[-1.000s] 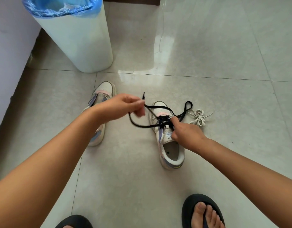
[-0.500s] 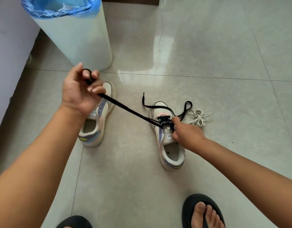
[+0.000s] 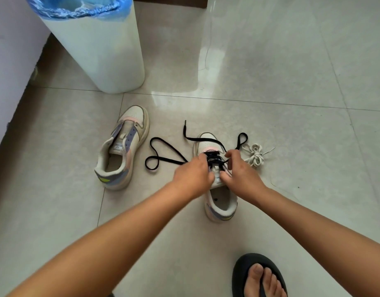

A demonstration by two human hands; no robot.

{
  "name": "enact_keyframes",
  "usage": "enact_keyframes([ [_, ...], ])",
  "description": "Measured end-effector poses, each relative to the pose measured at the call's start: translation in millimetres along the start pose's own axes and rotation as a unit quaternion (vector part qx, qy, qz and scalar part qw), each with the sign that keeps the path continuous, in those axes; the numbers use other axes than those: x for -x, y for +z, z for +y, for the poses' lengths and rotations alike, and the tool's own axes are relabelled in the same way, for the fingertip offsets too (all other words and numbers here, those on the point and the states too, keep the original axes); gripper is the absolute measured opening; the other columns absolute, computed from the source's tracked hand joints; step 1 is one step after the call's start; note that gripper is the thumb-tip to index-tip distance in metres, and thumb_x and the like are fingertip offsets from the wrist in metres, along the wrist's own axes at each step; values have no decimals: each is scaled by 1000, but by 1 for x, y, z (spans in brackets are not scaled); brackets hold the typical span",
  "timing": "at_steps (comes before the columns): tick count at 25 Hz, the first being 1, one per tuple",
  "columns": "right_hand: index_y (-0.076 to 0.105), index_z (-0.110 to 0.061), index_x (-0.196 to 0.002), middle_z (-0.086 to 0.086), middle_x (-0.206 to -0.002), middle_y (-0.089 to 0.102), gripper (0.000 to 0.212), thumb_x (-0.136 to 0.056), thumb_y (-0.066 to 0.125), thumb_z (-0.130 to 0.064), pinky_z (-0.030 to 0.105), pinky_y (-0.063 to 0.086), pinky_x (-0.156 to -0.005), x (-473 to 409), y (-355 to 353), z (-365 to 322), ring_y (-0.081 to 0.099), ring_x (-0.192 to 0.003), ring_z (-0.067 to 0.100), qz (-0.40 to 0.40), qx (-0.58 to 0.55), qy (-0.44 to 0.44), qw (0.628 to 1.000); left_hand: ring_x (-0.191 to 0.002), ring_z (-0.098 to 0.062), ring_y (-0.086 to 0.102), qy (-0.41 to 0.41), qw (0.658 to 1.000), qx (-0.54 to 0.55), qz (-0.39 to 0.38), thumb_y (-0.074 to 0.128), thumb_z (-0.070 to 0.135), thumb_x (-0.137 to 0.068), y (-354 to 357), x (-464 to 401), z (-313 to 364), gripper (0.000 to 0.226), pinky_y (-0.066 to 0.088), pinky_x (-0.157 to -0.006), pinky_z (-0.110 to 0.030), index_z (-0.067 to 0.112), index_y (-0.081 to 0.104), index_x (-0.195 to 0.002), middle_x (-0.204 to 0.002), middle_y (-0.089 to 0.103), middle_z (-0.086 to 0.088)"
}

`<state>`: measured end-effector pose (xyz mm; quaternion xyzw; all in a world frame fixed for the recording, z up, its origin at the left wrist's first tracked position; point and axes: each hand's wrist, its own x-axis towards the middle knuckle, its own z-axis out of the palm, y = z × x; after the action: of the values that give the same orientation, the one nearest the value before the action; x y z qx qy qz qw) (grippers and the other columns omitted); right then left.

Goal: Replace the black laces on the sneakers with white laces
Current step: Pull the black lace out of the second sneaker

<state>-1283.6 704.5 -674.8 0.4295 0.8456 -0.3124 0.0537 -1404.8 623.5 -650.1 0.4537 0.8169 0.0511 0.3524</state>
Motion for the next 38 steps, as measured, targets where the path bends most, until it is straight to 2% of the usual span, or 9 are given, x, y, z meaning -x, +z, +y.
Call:
enact_keyframes([
  [4,45,-16,-108,-5,-98,56,32,-83,58,-1,6,40,-69,-1,6,-5,54,-85,0,55,-271,31,960,-109,-30,53,-115,969,197,94,49,31,-92,26,-21,10,33,43,-84,-36,7,52,-113,-118,52,-12],
  [7,51,-17,-95,-3,-91,61,28,-86,50,9,11,46,-70,-5,5,-6,59,-83,6,79,-465,88,878,-99,-24,58,-103,927,341,115,50,17,-88,32,-28,2,16,46,-87,-32,13,63,-98,-109,60,-12],
  [18,51,-16,-62,-1,-60,51,28,-88,59,-13,25,39,-59,-38,-13,-2,46,-59,13,-77,-119,94,985,-66,-23,51,-109,959,260,26,60,24,-89,14,-38,-2,38,38,-61,-26,15,44,-56,-57,51,-3],
  [23,42,-17,-76,6,-76,52,22,-97,45,-12,37,50,-71,-45,-28,5,52,-72,21,-195,-97,24,976,-75,-24,50,3,982,182,-43,49,22,-97,3,-46,-13,31,38,-67,-32,13,45,-68,-77,56,-11],
  [28,47,-6,-88,8,-68,52,7,-82,42,-5,30,31,-36,-40,-11,18,55,-48,26,31,305,-269,913,-57,-16,51,176,968,-145,107,40,6,-86,5,-42,-19,18,32,-50,-29,2,48,-102,-94,55,-13],
  [30,46,-9,-94,7,-77,55,8,-89,47,-13,33,36,-43,-32,3,18,58,-60,28,86,249,-214,941,-52,-22,57,192,943,-193,193,61,7,-72,10,-40,-25,15,32,-43,-26,3,53,-85,-74,56,-9],
  [32,46,-12,-94,3,-82,52,16,-97,45,-28,34,37,-60,-25,7,9,53,-73,26,19,30,12,999,-76,-31,63,52,988,-32,141,59,22,-87,14,-40,-22,18,42,-56,-32,5,58,-92,-87,60,-12],
  [34,44,-17,-79,-1,-73,50,24,-95,49,-34,34,40,-66,-30,11,10,50,-73,22,-40,-168,132,976,-86,-32,62,-126,969,212,11,48,34,-95,17,-42,-15,28,47,-62,-33,8,57,-90,-91,63,-11],
  [38,50,-14,-82,1,-74,50,12,-93,52,-19,36,40,-60,-36,2,11,52,-72,25,-36,-55,-21,998,-82,-27,55,-4,984,174,43,48,26,-96,19,-42,-20,18,36,-63,-31,14,49,-84,-82,56,-5],
])
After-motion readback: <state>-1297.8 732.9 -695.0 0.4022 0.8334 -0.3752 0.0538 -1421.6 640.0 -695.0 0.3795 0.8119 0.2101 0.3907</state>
